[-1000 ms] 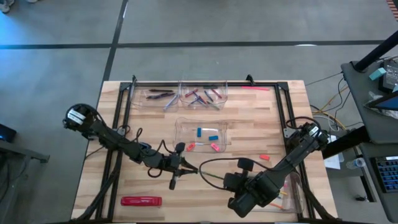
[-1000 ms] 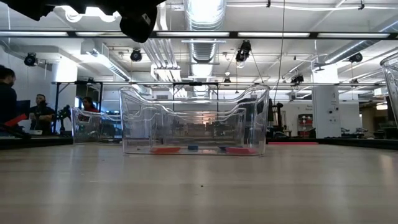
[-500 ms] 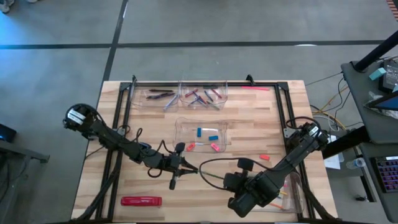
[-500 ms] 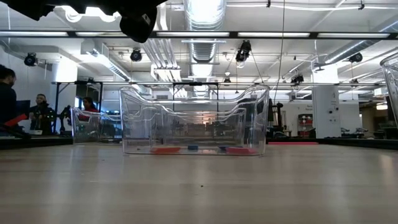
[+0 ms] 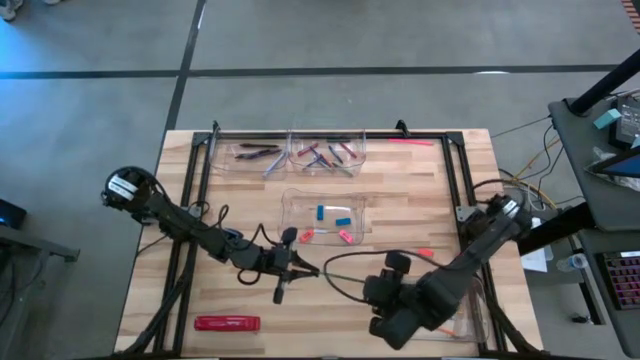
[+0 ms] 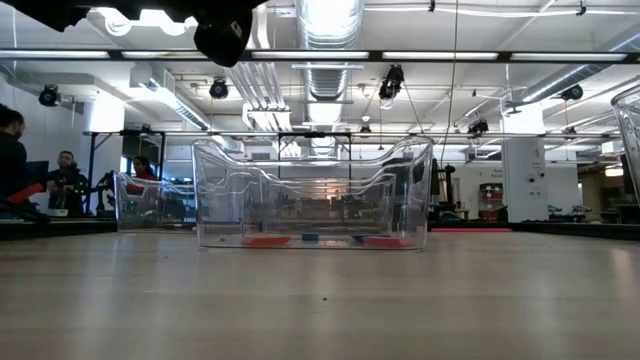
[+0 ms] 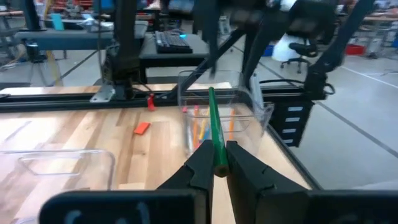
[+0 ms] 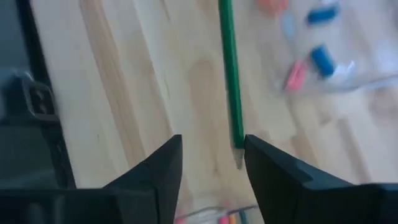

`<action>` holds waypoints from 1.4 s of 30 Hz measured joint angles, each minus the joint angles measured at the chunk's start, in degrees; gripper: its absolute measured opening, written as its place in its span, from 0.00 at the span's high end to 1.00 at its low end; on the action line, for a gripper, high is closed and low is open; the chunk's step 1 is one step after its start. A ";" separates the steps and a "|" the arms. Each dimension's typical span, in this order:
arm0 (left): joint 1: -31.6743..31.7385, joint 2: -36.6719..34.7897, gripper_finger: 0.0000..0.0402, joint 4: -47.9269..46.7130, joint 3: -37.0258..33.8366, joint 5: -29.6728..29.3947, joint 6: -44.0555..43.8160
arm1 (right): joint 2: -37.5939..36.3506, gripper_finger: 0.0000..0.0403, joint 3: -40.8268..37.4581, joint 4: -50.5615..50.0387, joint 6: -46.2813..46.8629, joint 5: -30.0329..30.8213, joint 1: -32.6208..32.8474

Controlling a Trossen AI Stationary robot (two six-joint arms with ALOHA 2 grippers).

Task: Sort crayons/erasers/pens/pencils in bins
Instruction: Put the green pencil into the bottom transparent bin

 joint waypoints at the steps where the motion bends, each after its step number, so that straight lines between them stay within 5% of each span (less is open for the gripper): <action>1: 0.05 0.00 0.97 -0.03 0.02 -0.24 0.00 | -1.00 0.59 0.13 0.21 -0.03 2.36 0.81; 12: 0.00 1.13 0.97 8.05 0.02 0.24 -0.37 | -11.61 0.59 -6.20 -0.47 6.91 39.74 16.66; 18: 0.52 6.54 0.97 13.37 2.50 1.17 -0.44 | -14.42 0.59 -10.78 -0.27 12.57 53.19 22.70; 42: 4.47 37.60 0.97 -2.42 44.10 5.80 -2.06 | -16.31 0.59 -12.53 -0.26 13.44 53.57 23.51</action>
